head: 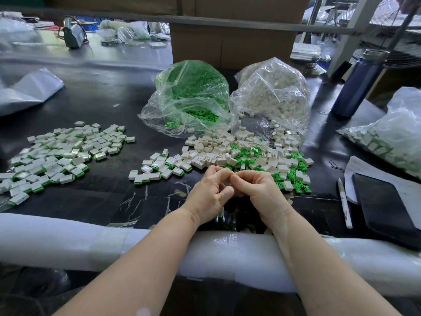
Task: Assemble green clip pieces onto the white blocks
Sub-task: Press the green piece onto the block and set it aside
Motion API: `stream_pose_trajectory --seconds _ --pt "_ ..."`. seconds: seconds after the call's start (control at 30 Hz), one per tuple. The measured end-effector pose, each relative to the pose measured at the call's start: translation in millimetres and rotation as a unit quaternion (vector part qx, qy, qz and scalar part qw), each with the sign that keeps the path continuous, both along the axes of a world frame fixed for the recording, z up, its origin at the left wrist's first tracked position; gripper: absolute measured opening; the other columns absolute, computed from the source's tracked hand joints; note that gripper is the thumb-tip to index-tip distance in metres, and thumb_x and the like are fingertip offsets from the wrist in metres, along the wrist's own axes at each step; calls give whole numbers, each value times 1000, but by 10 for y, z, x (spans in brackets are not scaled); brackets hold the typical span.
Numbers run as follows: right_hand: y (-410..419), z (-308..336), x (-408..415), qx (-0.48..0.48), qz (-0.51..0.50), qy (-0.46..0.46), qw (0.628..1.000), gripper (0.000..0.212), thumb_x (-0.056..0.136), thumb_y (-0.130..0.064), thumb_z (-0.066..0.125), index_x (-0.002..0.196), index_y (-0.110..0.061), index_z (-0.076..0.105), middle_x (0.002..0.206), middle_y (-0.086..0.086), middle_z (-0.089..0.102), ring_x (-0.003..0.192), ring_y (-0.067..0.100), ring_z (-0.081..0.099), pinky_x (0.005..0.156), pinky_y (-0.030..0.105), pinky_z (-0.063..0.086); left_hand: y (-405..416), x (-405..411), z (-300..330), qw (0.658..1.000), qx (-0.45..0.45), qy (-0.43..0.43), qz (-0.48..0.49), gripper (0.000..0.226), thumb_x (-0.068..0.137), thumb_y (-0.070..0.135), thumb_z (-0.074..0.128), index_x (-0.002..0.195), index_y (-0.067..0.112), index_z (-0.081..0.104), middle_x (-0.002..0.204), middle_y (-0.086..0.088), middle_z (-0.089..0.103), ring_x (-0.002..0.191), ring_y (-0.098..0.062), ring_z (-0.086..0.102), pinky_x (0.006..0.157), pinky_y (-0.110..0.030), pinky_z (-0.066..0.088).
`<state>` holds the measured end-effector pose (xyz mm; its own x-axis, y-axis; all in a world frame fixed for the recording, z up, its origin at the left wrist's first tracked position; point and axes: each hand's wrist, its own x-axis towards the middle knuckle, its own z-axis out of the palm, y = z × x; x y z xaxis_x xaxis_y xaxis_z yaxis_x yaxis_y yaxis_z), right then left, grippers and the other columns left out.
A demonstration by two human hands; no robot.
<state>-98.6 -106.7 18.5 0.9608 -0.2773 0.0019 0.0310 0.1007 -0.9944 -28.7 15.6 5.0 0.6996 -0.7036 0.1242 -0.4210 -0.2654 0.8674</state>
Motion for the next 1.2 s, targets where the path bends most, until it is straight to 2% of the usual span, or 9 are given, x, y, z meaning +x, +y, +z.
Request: stream_pose_trajectory --seconds 0.1,0.23,0.37,0.77,1.0,1.2 --pt "1 -3 2 -17 -5 -2 1000 14 86 -6 62 77 -4 71 61 4 67 55 9 60 53 18 48 -2 -5 7 1000 3 -2 0 17 75 31 44 86 33 57 99 12 43 84 -17 54 85 -46 49" --pt "-15 -19 -1 -18 -14 8 1000 12 85 -6 63 78 -1 71 66 11 68 60 18 62 57 26 52 3 -7 4 1000 10 -9 -8 16 74 31 44 84 39 54 98 13 42 79 -11 51 84 -46 48" --pt "-20 -20 0 -23 -15 13 1000 12 85 -6 63 78 1 71 64 10 67 58 17 62 56 25 51 10 -17 13 1000 14 -9 -9 17 74 32 44 80 46 52 99 13 43 79 -10 51 84 -46 48" --pt "-16 -15 -1 -10 -12 8 1000 13 85 -4 63 74 -2 71 59 5 66 53 13 61 51 21 49 5 -12 10 1000 19 -13 -9 16 75 32 44 84 42 53 102 7 44 84 -16 53 86 -46 48" --pt "1 -12 4 -12 1 -4 1000 13 88 -7 60 83 0 70 62 1 67 54 6 60 51 15 46 3 -9 15 1000 4 3 4 16 75 30 43 86 35 55 98 11 43 85 -20 55 84 -47 49" --pt "-5 -12 2 -16 -18 9 1000 12 86 -3 62 77 -1 70 60 4 66 54 12 61 53 21 49 10 -19 29 1000 16 -8 -5 18 74 33 43 83 47 51 99 14 43 83 -15 53 85 -45 48"
